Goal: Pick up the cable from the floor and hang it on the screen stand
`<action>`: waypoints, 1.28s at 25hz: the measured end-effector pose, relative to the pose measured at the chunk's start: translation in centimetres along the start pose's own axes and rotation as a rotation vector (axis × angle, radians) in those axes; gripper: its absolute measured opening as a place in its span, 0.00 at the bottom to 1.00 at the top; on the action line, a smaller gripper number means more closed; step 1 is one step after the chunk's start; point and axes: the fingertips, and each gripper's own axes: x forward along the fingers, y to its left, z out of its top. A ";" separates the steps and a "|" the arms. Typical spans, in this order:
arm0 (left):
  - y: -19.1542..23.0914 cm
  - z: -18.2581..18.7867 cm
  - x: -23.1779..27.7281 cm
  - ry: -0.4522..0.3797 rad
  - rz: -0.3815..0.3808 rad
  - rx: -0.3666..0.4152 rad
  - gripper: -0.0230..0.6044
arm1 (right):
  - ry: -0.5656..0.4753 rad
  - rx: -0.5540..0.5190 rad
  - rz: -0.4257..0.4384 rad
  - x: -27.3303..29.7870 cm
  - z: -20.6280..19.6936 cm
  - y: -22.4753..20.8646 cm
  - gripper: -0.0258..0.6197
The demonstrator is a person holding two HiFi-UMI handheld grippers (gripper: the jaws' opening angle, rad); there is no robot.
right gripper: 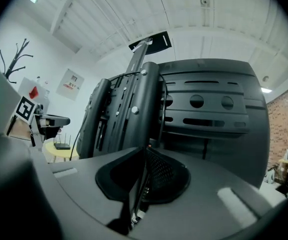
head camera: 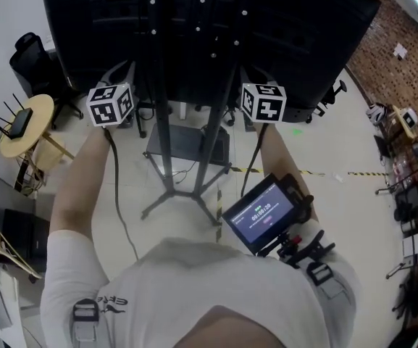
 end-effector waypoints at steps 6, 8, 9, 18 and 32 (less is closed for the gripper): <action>-4.2 -0.8 -3.0 0.021 0.056 0.029 0.05 | -0.042 0.003 0.149 -1.6 -0.9 2.8 0.06; -6.8 -1.2 -4.3 0.033 0.082 0.031 0.05 | -0.050 0.017 0.202 -3.2 -1.5 2.6 0.06; -8.4 -1.4 -5.0 0.039 0.097 0.029 0.05 | -0.053 0.024 0.227 -4.3 -1.8 2.2 0.06; -11.6 -3.1 -10.9 0.059 0.209 0.020 0.05 | -0.077 0.030 0.436 -6.8 -3.2 7.2 0.06; -14.8 -7.4 -19.6 0.096 0.282 0.036 0.05 | -0.101 0.047 0.717 -13.1 -7.6 18.2 0.06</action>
